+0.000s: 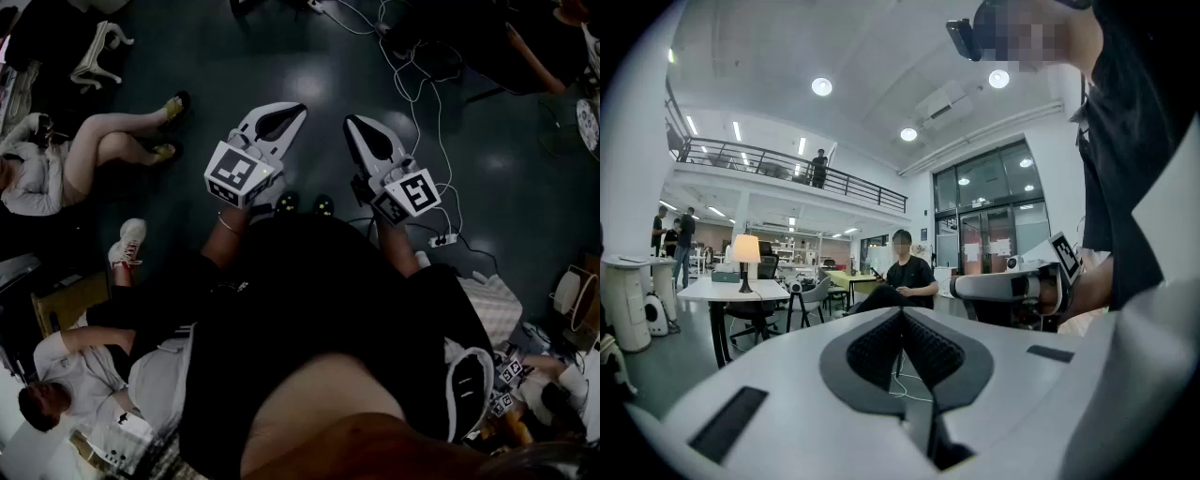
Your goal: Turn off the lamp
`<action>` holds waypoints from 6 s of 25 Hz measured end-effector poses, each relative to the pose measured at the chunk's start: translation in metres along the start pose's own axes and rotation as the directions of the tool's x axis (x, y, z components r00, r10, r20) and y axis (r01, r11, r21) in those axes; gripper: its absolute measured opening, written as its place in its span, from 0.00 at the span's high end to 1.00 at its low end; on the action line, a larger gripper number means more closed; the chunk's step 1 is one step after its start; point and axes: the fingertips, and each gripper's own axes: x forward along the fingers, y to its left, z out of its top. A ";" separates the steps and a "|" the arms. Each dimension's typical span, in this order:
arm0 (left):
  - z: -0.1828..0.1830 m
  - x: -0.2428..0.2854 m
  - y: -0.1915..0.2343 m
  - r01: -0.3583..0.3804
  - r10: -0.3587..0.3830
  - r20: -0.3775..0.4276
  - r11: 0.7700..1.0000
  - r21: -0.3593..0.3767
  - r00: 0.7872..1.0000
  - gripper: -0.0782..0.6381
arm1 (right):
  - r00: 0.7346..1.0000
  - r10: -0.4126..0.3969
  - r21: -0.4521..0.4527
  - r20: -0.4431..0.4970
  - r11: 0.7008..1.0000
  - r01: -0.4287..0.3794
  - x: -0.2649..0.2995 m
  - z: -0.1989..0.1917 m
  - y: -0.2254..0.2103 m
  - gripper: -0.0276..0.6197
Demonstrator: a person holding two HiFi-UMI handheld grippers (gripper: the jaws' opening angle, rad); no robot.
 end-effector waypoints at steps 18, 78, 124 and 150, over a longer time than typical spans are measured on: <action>0.004 0.021 -0.025 -0.026 0.026 0.013 1.000 0.005 1.000 0.88 | 0.999 0.027 0.021 0.032 0.999 -0.027 -0.030 0.009 -0.019 0.96; 0.003 0.106 0.154 0.002 -0.001 0.026 1.000 -0.024 1.000 0.88 | 0.996 -0.073 0.071 0.046 0.995 0.070 0.119 0.014 -0.135 0.96; 0.009 0.146 0.328 -0.105 0.106 0.027 0.993 -0.055 0.994 0.88 | 0.998 -0.058 0.092 0.037 0.994 0.054 0.281 0.028 -0.239 0.96; 0.038 0.315 0.358 -0.257 0.258 0.014 0.966 -0.026 0.966 0.88 | 0.994 0.088 0.128 0.057 0.987 -0.095 0.293 0.085 -0.421 0.96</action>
